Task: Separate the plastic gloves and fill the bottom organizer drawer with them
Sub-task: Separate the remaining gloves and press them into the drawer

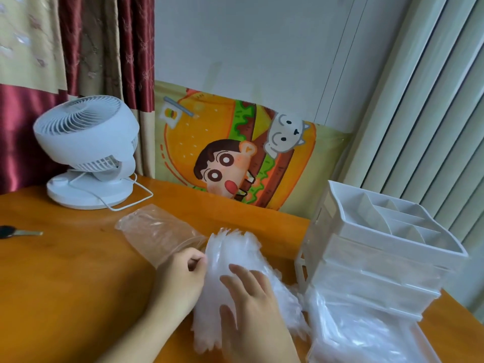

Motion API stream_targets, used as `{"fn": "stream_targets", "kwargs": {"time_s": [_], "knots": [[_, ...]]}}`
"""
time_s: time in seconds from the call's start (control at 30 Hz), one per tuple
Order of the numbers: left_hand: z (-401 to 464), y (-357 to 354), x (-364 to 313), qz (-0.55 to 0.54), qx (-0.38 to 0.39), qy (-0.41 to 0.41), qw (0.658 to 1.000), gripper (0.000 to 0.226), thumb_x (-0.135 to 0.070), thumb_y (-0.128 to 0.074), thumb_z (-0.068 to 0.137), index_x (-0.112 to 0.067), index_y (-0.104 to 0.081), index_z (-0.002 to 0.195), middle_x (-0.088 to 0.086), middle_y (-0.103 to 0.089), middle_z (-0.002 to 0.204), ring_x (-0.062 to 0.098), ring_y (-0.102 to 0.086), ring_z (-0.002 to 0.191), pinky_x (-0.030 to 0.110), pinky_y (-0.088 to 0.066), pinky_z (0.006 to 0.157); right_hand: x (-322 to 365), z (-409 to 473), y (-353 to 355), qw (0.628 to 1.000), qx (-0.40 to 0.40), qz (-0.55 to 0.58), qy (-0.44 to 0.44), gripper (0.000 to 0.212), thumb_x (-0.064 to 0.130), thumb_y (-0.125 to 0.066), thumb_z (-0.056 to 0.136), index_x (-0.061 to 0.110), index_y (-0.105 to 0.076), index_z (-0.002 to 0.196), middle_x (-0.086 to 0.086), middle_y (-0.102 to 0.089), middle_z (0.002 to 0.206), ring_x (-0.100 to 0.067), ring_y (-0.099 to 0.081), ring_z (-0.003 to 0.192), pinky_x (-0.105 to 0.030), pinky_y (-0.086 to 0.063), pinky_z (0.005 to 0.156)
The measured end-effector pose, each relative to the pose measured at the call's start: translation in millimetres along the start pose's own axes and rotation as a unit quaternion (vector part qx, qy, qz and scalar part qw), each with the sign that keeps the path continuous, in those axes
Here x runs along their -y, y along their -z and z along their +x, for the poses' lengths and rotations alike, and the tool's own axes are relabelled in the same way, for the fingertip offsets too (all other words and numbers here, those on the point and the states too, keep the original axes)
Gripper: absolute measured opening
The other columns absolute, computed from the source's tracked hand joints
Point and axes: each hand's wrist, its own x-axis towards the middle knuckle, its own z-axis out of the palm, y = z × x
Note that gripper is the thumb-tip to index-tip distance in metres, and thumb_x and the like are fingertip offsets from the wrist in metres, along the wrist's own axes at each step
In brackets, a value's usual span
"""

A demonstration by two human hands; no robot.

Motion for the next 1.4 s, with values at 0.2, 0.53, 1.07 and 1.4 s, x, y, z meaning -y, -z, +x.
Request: {"fn": "stream_targets", "kwargs": {"time_s": [0.2, 0.53, 1.07, 1.4], "knots": [[-9.9, -1.9, -14.3, -0.033, 0.033, -0.008, 0.999, 0.016, -0.042, -0.071, 0.093, -0.031, -0.069, 0.082, -0.014, -0.070, 0.075, 0.003, -0.066, 0.075, 0.013, -0.046, 0.065, -9.6, -5.5, -7.7, 0.998, 0.024, 0.046, -0.024, 0.046, 0.025, -0.053, 0.093, 0.034, -0.067, 0.136, 0.022, -0.045, 0.157, -0.006, -0.036, 0.145, -0.019, -0.038, 0.112], [-9.3, 31.7, -35.1, -0.143, 0.001, 0.033, 0.989, 0.016, -0.022, -0.067, 0.097, -0.021, -0.070, 0.082, -0.008, -0.066, 0.073, 0.013, -0.063, 0.076, 0.026, -0.046, 0.066, -11.3, -10.8, -1.0, 0.993, -0.025, 0.076, -0.090, 0.072, 0.059, -0.021, 0.091, 0.028, -0.073, 0.130, 0.017, -0.051, 0.155, -0.013, -0.037, 0.149, -0.015, -0.022, 0.119], [-3.0, 51.8, -76.1, -0.312, 0.185, 0.109, 0.925, 0.040, 0.016, -0.024, 0.105, 0.024, -0.061, 0.117, 0.002, -0.057, 0.036, 0.004, -0.055, 0.029, 0.019, -0.049, 0.055, 7.2, -12.6, 66.4, 0.714, -0.028, 0.695, -0.082, 0.091, 0.041, -0.091, 0.079, 0.016, -0.048, 0.154, -0.013, -0.061, 0.150, -0.032, -0.058, 0.139, -0.047, -0.048, 0.112], [-22.2, 53.1, -68.9, -0.153, 0.122, 0.028, 0.980, 0.021, -0.018, -0.064, 0.098, -0.014, -0.071, 0.079, 0.015, -0.068, 0.081, 0.035, -0.066, 0.088, 0.043, -0.046, 0.081, -12.6, -9.2, 60.3, 0.715, -0.120, 0.639, -0.258, 0.015, 0.024, -0.081, 0.083, 0.010, -0.079, 0.089, -0.027, -0.073, 0.087, -0.036, -0.067, 0.068, -0.042, -0.053, 0.059]]}}
